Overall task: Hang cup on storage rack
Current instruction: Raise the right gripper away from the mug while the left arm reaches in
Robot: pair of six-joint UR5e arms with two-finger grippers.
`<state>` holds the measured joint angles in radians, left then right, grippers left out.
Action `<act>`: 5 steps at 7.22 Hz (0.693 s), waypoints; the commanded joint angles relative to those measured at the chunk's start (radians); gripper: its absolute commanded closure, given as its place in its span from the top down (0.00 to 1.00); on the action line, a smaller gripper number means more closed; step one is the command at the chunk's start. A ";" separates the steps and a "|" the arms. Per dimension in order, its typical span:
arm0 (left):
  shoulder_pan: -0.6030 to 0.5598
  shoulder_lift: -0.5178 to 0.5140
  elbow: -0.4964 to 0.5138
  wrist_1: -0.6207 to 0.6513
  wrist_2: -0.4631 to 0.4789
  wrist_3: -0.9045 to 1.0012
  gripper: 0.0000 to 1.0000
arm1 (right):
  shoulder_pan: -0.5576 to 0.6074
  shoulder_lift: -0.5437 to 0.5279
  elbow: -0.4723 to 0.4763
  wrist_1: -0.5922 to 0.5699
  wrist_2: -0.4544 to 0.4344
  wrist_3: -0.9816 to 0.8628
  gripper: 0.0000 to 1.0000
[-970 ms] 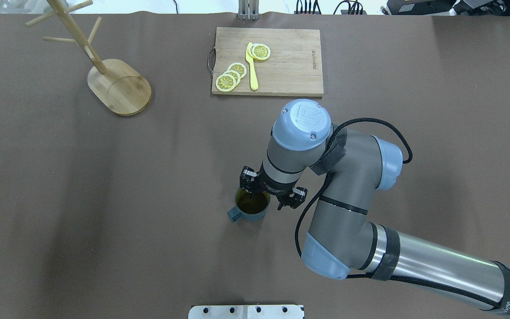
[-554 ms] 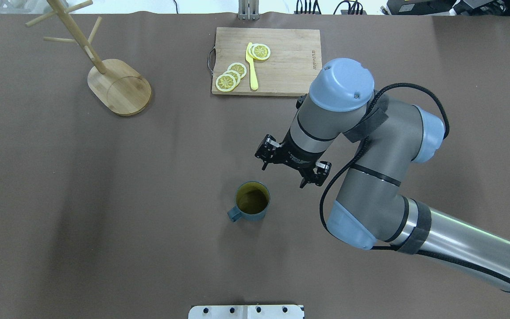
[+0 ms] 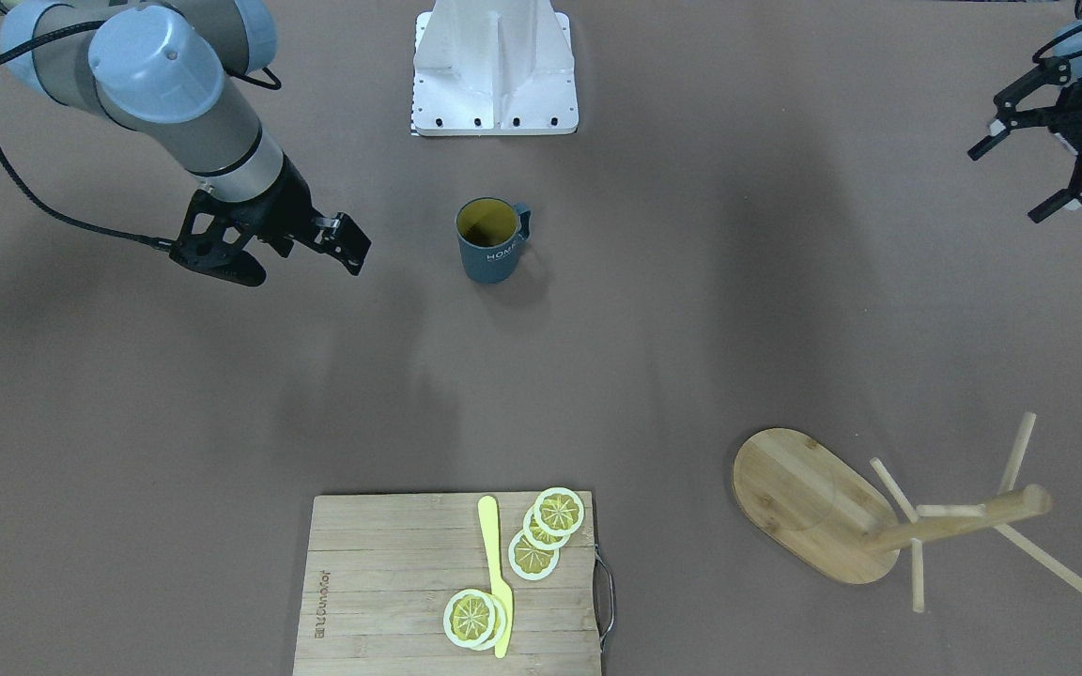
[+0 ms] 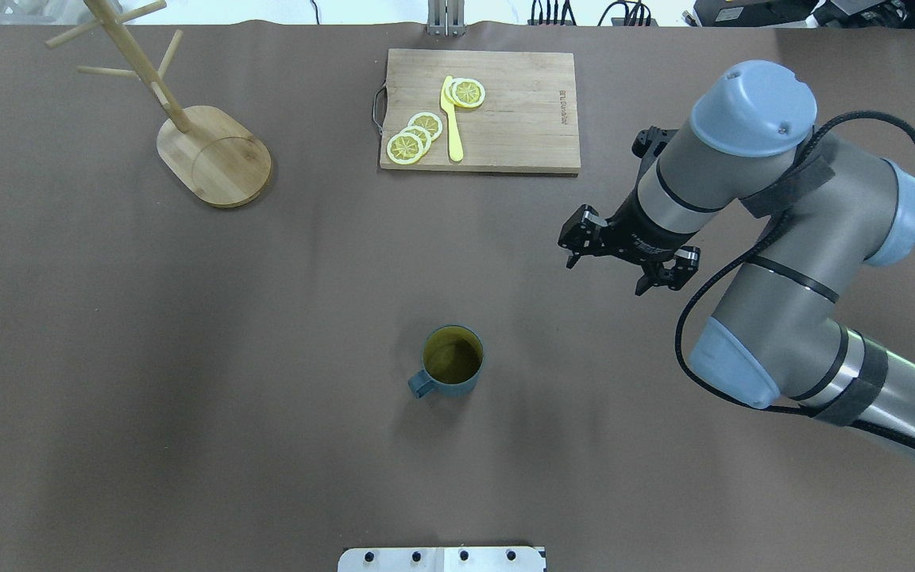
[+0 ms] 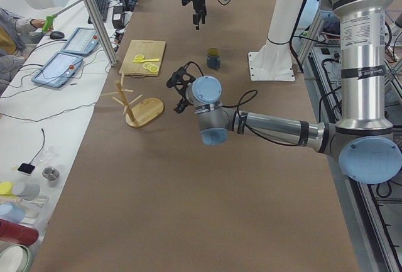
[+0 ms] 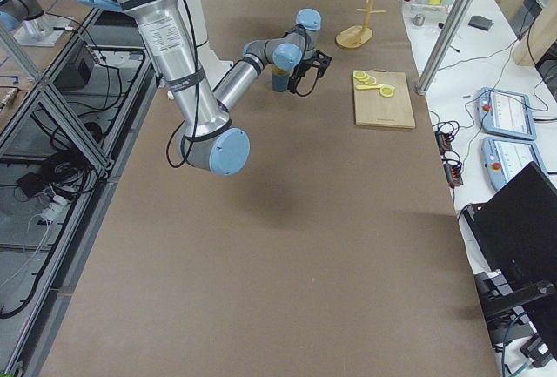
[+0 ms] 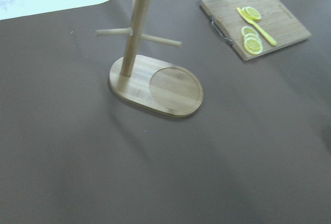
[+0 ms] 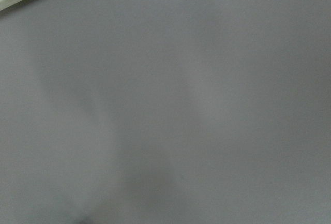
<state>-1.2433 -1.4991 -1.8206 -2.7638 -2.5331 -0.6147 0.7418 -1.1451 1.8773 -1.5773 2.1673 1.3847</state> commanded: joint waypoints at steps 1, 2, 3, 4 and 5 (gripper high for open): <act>0.202 -0.073 -0.019 -0.004 0.154 -0.007 0.98 | 0.037 -0.065 -0.001 -0.003 -0.014 -0.075 1.00; 0.290 -0.091 -0.022 -0.004 0.285 -0.008 0.98 | 0.069 -0.109 0.003 -0.001 -0.009 -0.141 1.00; 0.339 -0.108 -0.022 -0.002 0.316 -0.010 0.97 | 0.112 -0.149 0.000 -0.001 -0.001 -0.229 1.00; 0.376 -0.136 -0.022 0.000 0.335 -0.013 0.97 | 0.160 -0.180 -0.004 -0.004 0.000 -0.333 1.00; 0.451 -0.154 -0.032 0.000 0.400 -0.011 0.93 | 0.194 -0.209 -0.009 -0.004 0.000 -0.404 1.00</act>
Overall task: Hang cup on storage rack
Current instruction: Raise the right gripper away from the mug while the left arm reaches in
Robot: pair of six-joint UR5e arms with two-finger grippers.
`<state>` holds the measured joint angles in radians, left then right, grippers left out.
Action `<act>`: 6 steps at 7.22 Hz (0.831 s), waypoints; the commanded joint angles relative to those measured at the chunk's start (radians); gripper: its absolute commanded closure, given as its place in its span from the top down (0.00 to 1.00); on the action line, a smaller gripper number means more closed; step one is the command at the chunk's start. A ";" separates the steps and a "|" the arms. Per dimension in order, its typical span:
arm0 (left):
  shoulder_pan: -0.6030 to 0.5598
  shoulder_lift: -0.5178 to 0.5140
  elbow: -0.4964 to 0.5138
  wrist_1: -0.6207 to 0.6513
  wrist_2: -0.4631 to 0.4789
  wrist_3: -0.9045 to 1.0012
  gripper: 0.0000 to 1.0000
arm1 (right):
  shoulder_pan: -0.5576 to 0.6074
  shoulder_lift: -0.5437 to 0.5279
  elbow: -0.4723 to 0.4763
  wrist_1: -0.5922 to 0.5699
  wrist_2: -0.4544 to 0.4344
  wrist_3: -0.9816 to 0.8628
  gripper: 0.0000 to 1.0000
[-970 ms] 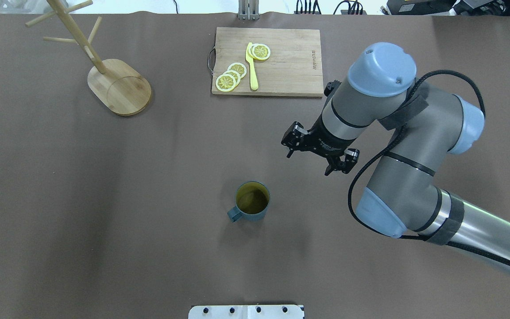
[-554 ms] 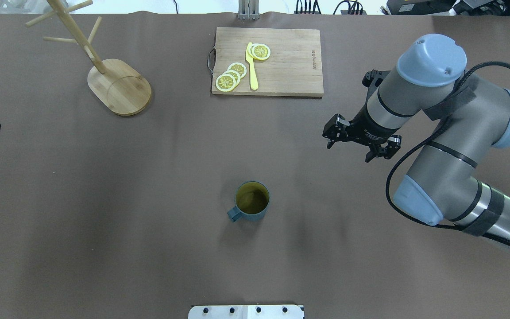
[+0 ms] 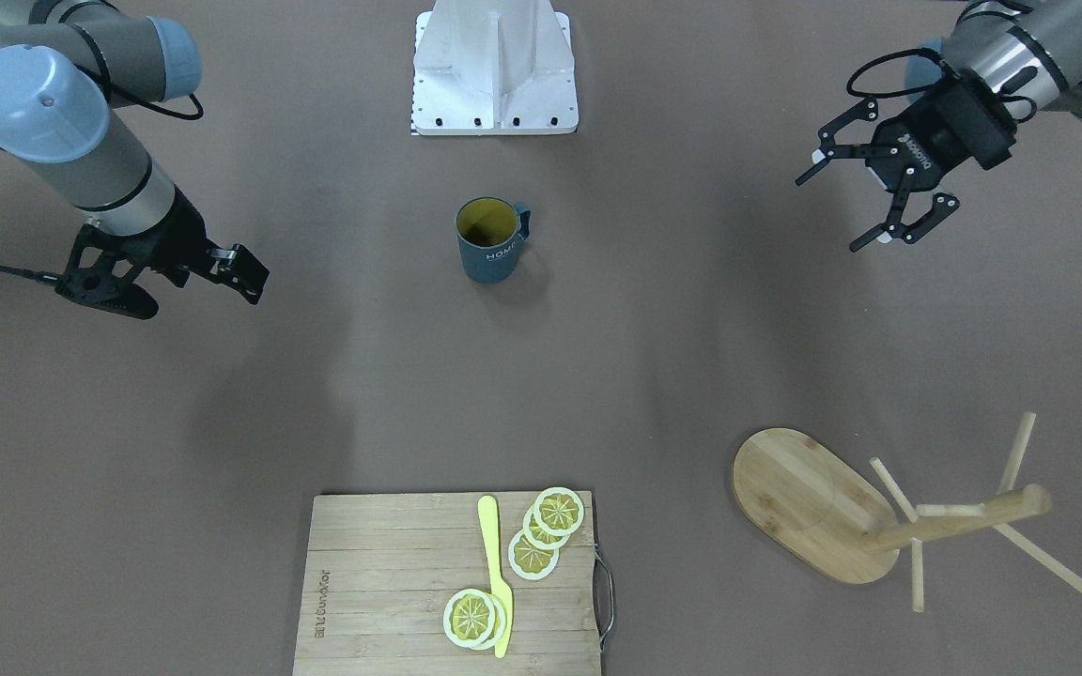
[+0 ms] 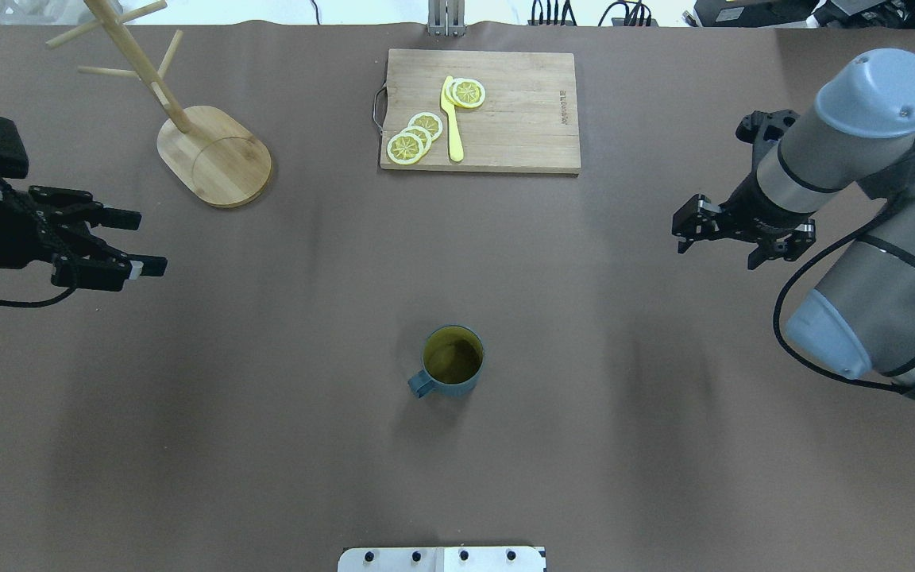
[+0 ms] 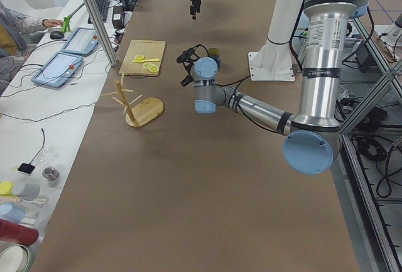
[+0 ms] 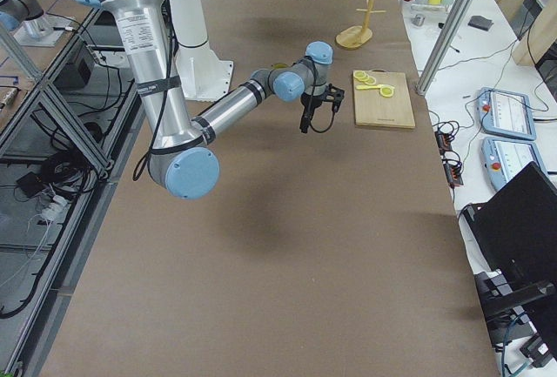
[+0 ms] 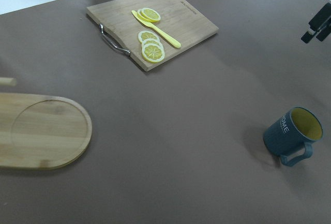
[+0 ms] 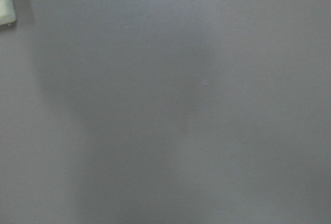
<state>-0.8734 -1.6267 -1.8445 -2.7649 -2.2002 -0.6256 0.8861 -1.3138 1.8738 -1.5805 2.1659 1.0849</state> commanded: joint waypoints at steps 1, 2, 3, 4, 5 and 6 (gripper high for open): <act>0.165 -0.027 -0.022 0.001 0.170 0.000 0.92 | 0.074 -0.071 -0.007 0.002 0.003 -0.169 1.00; 0.236 -0.028 -0.024 0.001 0.262 0.000 0.94 | 0.111 -0.105 -0.027 0.005 0.003 -0.260 1.00; 0.328 -0.042 -0.035 0.002 0.384 0.000 0.94 | 0.138 -0.123 -0.036 0.005 0.009 -0.319 1.00; 0.441 -0.047 -0.038 0.002 0.539 0.000 0.96 | 0.167 -0.146 -0.038 0.005 0.009 -0.379 1.00; 0.518 -0.070 -0.032 0.017 0.622 0.001 0.96 | 0.207 -0.160 -0.059 0.005 0.023 -0.445 1.00; 0.545 -0.103 -0.030 0.063 0.658 0.000 0.96 | 0.244 -0.180 -0.091 0.008 0.041 -0.527 1.00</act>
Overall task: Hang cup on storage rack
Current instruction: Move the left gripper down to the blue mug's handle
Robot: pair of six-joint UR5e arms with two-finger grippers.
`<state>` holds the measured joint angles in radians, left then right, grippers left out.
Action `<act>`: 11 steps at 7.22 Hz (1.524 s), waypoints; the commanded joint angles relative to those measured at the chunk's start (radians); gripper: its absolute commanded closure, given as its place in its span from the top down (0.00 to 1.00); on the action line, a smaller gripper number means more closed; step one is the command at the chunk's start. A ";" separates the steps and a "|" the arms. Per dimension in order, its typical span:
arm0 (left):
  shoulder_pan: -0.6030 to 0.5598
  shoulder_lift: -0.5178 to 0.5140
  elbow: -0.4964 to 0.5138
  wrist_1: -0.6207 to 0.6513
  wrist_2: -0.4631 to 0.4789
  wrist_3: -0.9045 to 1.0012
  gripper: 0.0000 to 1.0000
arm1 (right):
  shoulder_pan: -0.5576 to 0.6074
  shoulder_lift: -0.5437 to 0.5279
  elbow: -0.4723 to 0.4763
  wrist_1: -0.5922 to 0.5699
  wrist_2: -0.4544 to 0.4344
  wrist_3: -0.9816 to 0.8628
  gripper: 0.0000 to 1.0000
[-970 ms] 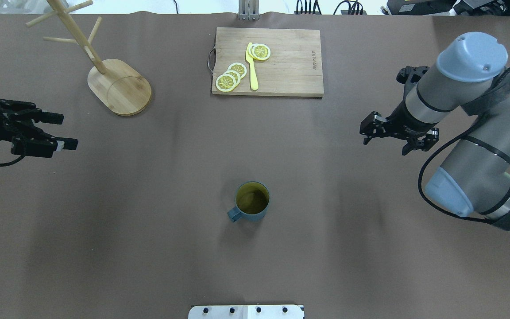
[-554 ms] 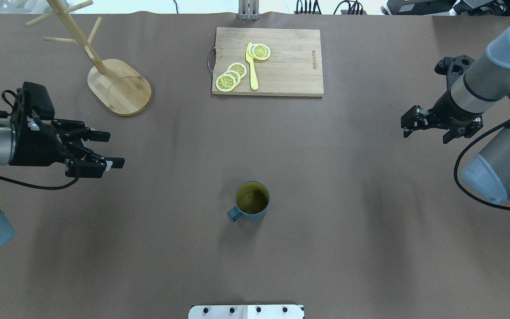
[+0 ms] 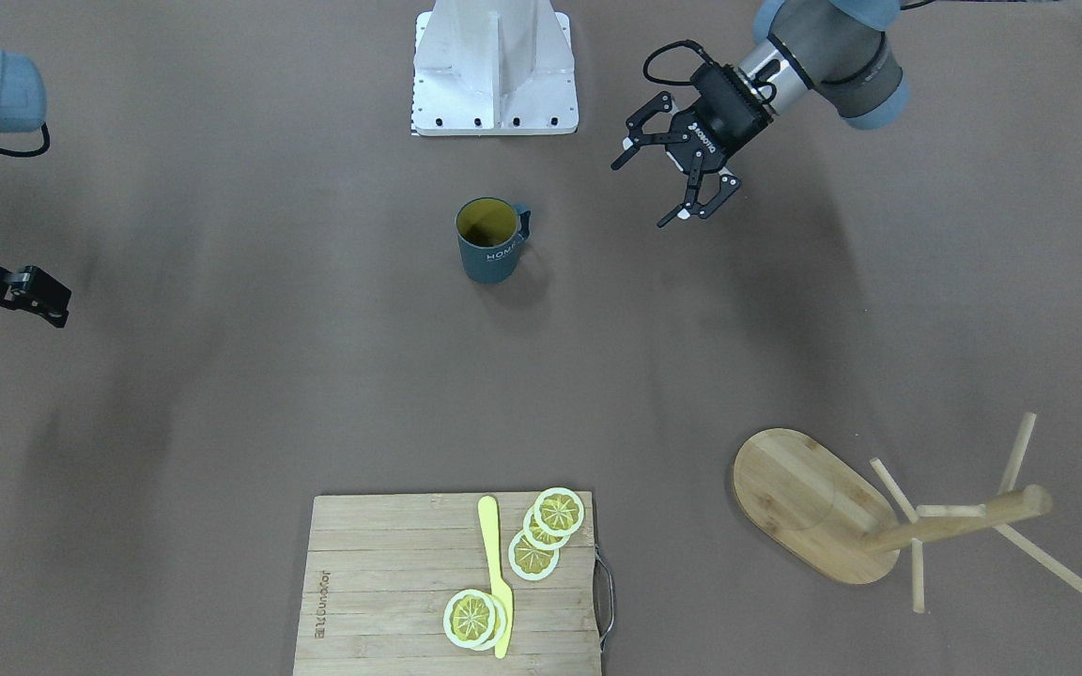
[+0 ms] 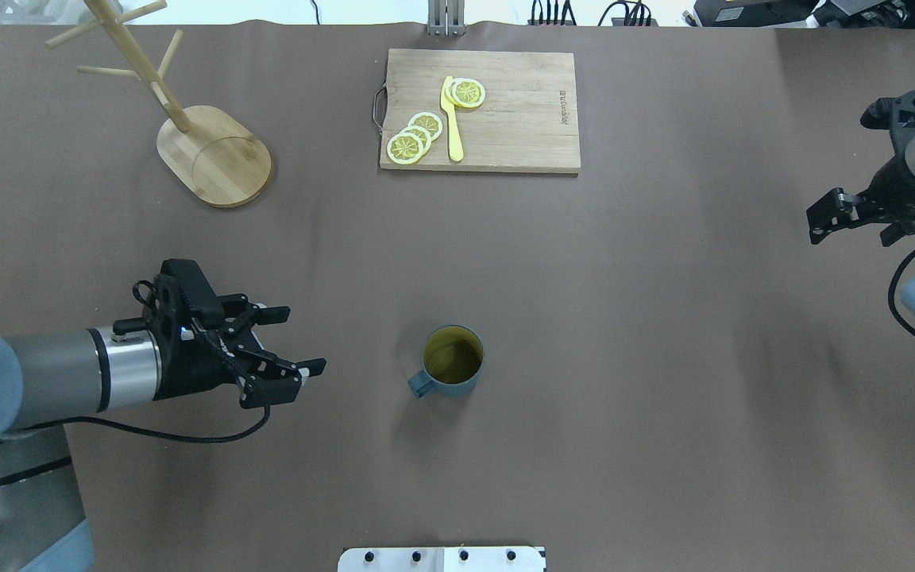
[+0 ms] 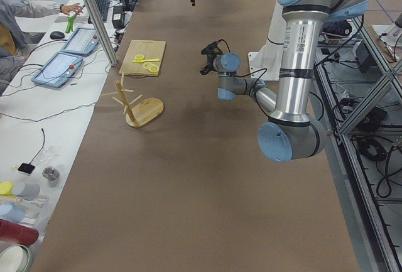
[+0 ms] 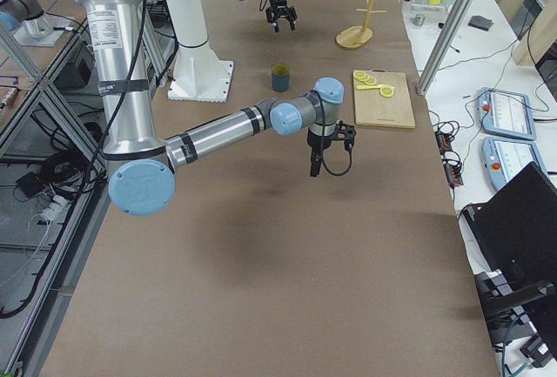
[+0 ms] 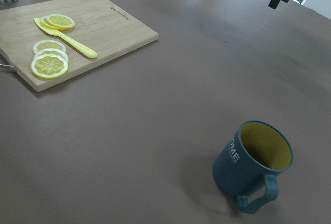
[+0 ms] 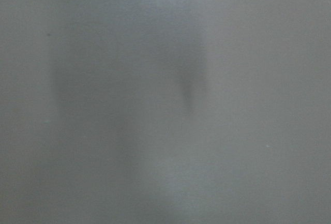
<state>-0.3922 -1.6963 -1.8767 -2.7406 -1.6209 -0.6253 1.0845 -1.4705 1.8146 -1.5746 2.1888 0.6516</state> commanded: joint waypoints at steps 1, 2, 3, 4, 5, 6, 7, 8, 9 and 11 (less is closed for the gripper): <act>0.122 -0.075 0.008 0.079 0.169 -0.001 0.96 | 0.089 -0.031 -0.075 0.002 0.037 -0.186 1.00; 0.169 -0.086 0.010 0.100 0.247 -0.001 0.96 | 0.107 -0.031 -0.095 0.002 0.063 -0.220 1.00; 0.183 -0.107 0.024 0.116 0.259 -0.001 0.96 | 0.110 -0.031 -0.101 0.002 0.063 -0.222 1.00; 0.184 -0.127 0.054 0.125 0.260 0.001 0.96 | 0.110 -0.034 -0.101 0.002 0.063 -0.224 1.00; 0.184 -0.173 0.079 0.157 0.288 0.001 0.96 | 0.120 -0.036 -0.115 0.002 0.062 -0.252 1.00; 0.196 -0.186 0.082 0.180 0.309 -0.001 0.96 | 0.145 -0.033 -0.144 0.002 0.065 -0.307 1.00; 0.207 -0.190 0.086 0.182 0.309 0.001 0.96 | 0.164 -0.030 -0.167 0.002 0.066 -0.334 1.00; 0.216 -0.201 0.102 0.183 0.311 0.001 0.95 | 0.172 -0.030 -0.170 0.002 0.071 -0.346 1.00; 0.219 -0.212 0.109 0.183 0.309 -0.001 0.95 | 0.172 -0.030 -0.172 0.002 0.078 -0.346 1.00; 0.219 -0.220 0.126 0.183 0.309 -0.001 0.85 | 0.173 -0.030 -0.184 0.002 0.085 -0.343 1.00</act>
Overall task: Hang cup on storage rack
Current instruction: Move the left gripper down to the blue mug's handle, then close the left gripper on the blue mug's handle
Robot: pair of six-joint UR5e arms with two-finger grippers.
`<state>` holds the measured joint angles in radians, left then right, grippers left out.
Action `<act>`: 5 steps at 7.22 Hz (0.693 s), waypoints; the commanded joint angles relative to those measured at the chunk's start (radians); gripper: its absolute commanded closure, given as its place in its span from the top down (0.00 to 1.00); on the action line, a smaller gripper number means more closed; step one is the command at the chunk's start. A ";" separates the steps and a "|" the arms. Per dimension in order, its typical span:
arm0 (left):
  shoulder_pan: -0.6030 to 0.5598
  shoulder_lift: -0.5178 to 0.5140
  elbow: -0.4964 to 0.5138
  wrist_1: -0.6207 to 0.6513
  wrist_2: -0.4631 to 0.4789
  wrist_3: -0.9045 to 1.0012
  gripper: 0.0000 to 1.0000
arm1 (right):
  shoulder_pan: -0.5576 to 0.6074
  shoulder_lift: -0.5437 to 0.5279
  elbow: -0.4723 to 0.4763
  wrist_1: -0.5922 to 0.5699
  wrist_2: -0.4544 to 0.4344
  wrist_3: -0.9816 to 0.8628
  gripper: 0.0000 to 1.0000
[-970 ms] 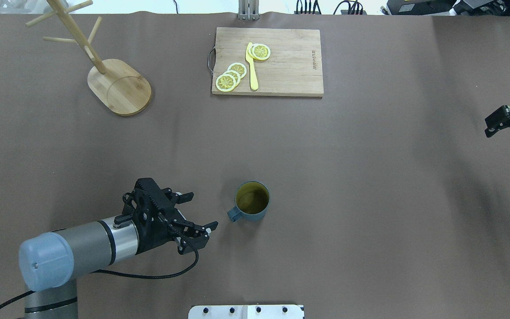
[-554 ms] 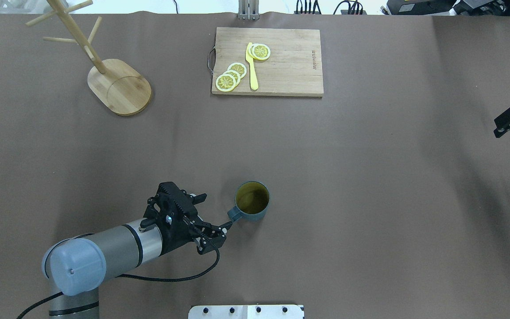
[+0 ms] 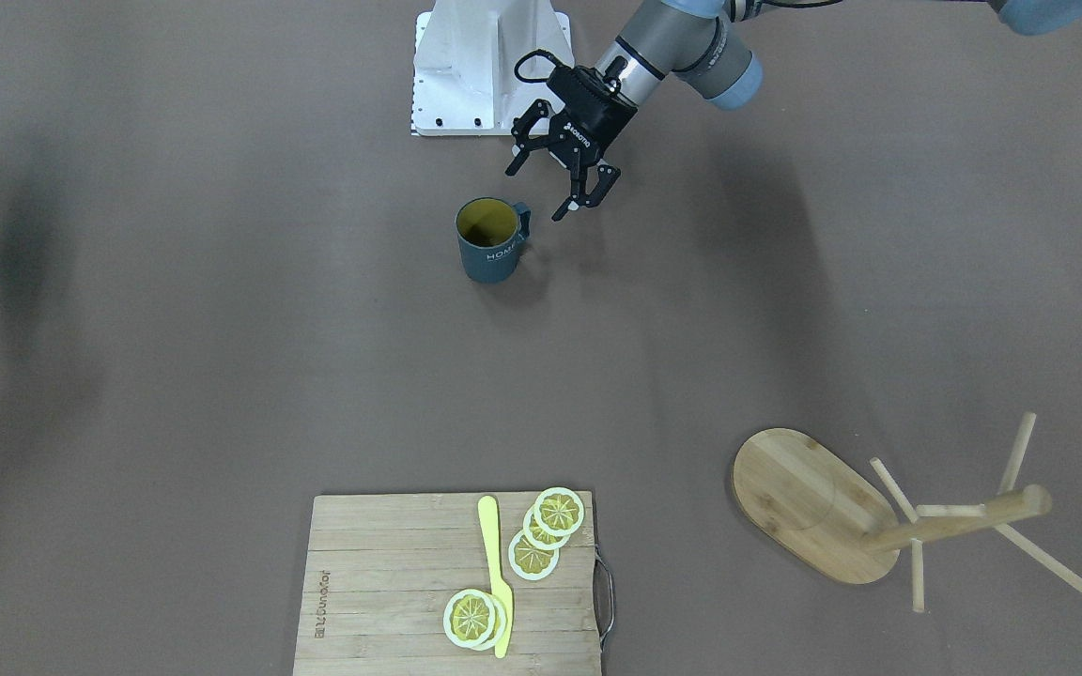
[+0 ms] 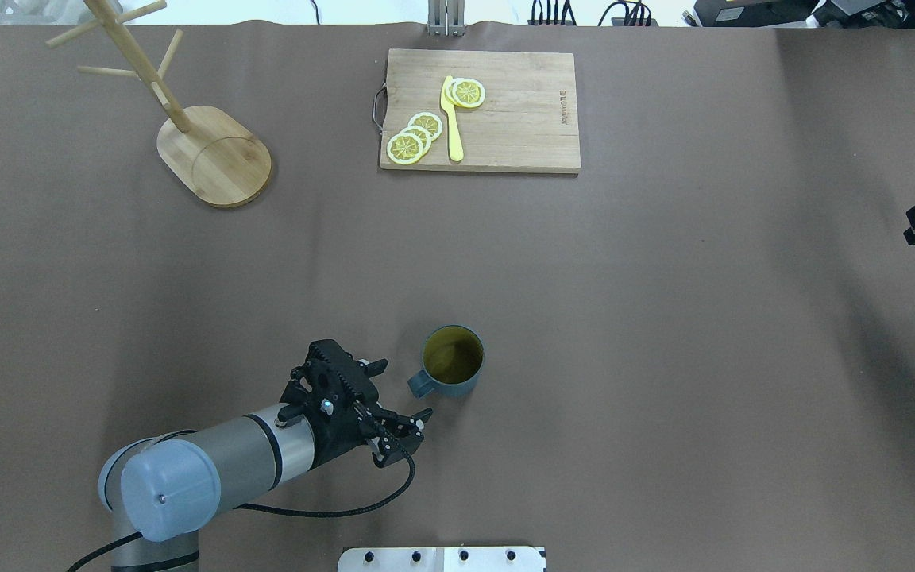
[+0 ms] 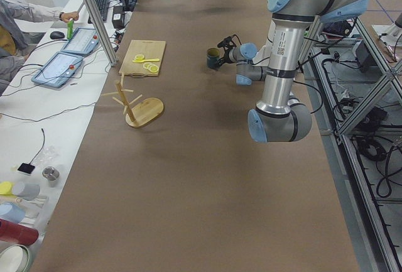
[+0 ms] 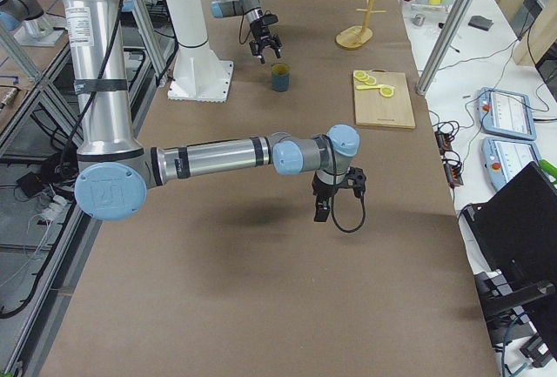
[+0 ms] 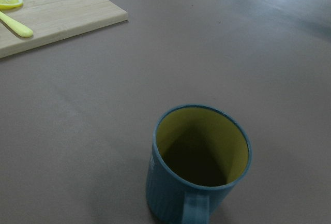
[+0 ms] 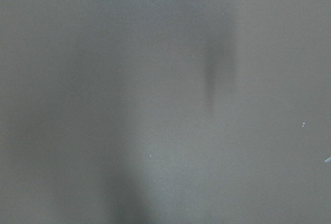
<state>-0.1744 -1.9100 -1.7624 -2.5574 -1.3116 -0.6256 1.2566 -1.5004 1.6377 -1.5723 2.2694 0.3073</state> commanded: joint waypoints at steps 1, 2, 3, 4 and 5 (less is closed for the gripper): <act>0.001 -0.015 0.018 0.000 0.000 0.001 0.83 | 0.001 0.000 -0.010 0.000 0.004 0.001 1.00; 0.001 -0.042 0.047 0.000 -0.001 0.001 0.80 | 0.001 0.000 -0.010 0.000 0.004 0.001 1.00; 0.001 -0.047 0.054 0.000 -0.002 0.001 0.80 | 0.001 0.002 -0.010 0.000 0.004 0.003 1.00; 0.001 -0.043 0.055 -0.003 -0.003 0.003 0.80 | 0.001 0.002 -0.010 0.000 0.012 0.003 1.00; 0.001 -0.038 0.055 -0.012 -0.005 0.003 0.80 | 0.001 0.002 -0.010 0.000 0.018 0.003 1.00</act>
<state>-0.1734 -1.9512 -1.7099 -2.5613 -1.3144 -0.6234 1.2578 -1.4990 1.6276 -1.5723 2.2799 0.3097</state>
